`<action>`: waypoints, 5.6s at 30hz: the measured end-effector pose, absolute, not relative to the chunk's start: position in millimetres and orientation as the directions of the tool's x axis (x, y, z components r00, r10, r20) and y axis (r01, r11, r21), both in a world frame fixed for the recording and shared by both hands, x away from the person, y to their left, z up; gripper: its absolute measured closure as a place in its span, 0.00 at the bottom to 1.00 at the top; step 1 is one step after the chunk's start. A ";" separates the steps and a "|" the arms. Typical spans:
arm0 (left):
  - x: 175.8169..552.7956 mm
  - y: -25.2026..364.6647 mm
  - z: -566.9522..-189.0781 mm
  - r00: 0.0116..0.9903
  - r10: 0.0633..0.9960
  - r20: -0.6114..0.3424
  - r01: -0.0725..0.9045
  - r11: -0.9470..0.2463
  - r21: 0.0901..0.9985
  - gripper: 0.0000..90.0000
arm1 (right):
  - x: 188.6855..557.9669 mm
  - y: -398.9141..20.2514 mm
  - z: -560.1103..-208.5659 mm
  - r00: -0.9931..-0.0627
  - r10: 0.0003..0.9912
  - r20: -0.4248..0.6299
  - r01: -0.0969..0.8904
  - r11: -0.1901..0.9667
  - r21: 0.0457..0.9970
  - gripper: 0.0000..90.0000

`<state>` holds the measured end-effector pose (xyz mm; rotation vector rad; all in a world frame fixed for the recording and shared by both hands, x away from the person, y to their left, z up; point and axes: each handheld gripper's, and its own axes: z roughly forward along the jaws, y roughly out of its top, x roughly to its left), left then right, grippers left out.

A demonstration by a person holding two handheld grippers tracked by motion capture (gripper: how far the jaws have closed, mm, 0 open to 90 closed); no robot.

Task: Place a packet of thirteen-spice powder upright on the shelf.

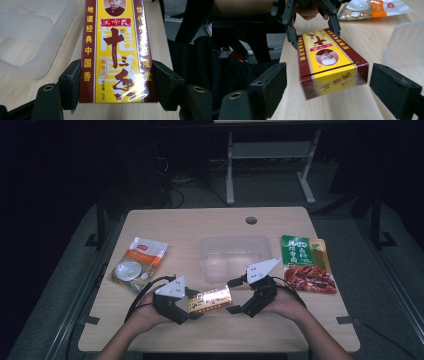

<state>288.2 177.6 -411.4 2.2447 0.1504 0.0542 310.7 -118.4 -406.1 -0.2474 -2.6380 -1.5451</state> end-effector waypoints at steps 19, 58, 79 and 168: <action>282.7 175.9 -413.4 0.996 0.089 -0.030 0.078 -0.594 0.801 0.36 | 305.4 -114.9 -406.3 -0.991 0.058 0.120 0.133 0.503 0.854 0.25; 286.5 181.2 -414.0 0.994 0.078 -0.073 0.103 -0.521 0.847 0.36 | 302.6 -125.1 -401.8 -0.988 0.053 0.147 0.156 0.412 0.898 0.33; 287.9 157.4 -427.1 0.993 0.096 -0.074 0.116 -0.578 0.808 0.36 | 297.9 -108.7 -389.4 -0.986 0.085 0.143 0.162 0.297 0.941 0.32; 279.0 209.0 -440.4 0.951 0.281 -0.128 0.271 -0.562 0.782 0.18 | 423.4 -240.7 -332.8 -0.967 0.256 -0.018 0.082 0.377 0.923 0.34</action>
